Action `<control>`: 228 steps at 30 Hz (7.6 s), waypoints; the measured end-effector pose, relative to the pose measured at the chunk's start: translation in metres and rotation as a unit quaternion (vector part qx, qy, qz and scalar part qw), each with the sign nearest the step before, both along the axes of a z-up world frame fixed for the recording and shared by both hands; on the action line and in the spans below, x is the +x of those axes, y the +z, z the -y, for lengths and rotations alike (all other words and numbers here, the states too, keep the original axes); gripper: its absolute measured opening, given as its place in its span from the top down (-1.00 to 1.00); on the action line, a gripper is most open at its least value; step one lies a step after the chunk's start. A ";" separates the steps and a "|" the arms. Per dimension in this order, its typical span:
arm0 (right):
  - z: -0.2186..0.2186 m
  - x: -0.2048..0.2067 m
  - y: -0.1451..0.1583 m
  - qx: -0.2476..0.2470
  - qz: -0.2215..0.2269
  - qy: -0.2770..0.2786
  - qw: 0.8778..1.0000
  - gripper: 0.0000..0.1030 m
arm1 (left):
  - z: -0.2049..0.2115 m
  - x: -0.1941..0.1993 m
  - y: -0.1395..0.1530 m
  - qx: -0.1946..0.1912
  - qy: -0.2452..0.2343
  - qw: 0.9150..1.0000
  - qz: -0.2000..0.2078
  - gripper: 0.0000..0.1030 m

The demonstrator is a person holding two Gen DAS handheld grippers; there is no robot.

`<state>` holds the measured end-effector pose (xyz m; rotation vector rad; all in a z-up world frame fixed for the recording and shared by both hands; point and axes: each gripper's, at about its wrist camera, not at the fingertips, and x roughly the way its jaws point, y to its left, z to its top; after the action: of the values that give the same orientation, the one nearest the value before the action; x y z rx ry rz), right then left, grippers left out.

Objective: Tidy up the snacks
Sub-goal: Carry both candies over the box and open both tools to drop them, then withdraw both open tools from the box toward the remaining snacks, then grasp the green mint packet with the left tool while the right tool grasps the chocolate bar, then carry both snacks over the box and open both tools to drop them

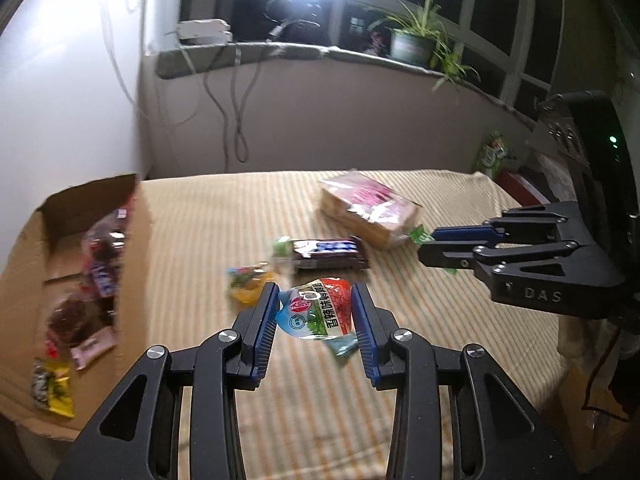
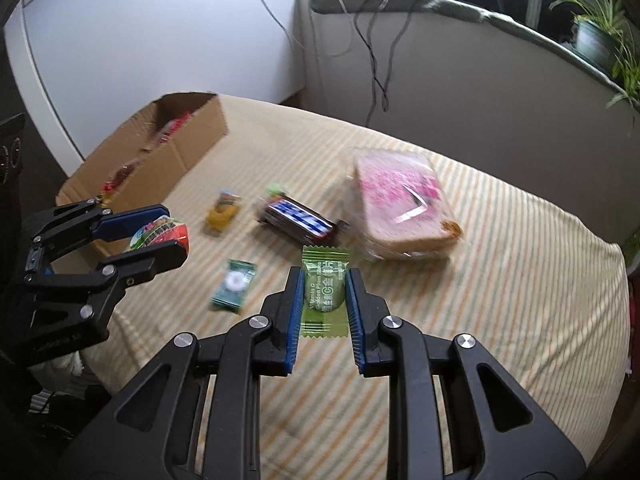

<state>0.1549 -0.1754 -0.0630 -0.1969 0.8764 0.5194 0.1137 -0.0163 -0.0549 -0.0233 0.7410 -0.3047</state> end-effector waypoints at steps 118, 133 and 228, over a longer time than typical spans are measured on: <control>-0.053 0.077 -0.046 -0.039 -0.039 0.105 0.993 0.22 | 0.027 0.020 -0.045 -0.032 0.002 0.996 -0.085 0.16; -0.067 0.099 -0.060 -0.032 -0.072 0.130 0.988 0.12 | 0.043 0.030 -0.059 0.004 -0.005 0.995 -0.096 0.22; -0.247 0.019 -0.006 0.025 -0.030 0.202 0.979 0.42 | -0.182 0.027 0.019 0.022 0.162 0.986 0.014 0.57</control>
<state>0.1742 0.0716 -0.0691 -0.3169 0.8852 0.9288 0.1407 0.1660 -0.0356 -0.0971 0.7023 0.0216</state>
